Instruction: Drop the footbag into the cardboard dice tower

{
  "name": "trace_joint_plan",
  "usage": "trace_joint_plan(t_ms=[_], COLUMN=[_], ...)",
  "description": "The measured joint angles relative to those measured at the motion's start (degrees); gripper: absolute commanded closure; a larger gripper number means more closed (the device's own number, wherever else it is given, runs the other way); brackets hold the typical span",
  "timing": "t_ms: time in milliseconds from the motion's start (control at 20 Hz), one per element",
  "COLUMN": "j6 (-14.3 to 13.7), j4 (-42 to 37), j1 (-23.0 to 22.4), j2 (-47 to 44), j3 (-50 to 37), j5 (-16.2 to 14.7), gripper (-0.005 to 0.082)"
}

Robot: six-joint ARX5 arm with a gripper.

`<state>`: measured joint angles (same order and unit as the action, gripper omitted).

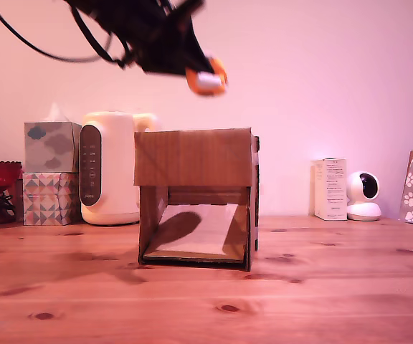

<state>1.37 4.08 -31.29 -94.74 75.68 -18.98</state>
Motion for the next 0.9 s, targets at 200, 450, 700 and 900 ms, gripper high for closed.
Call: trace_joint_plan(t_ms=[200,450,700,900], j6=[0.0,-2.3,-4.5,-4.6], j4=[0.7,0.7,3.5,10.8], j1=[0.8,1.5,1.6,1.6], j2=[-0.8,-0.8,-0.8,0.9], j3=[0.2,0.2,0.9,2.3], j5=[0.0,0.0,1.1,1.1], gripper=[0.0755,0.0015,-0.0005,0.0549])
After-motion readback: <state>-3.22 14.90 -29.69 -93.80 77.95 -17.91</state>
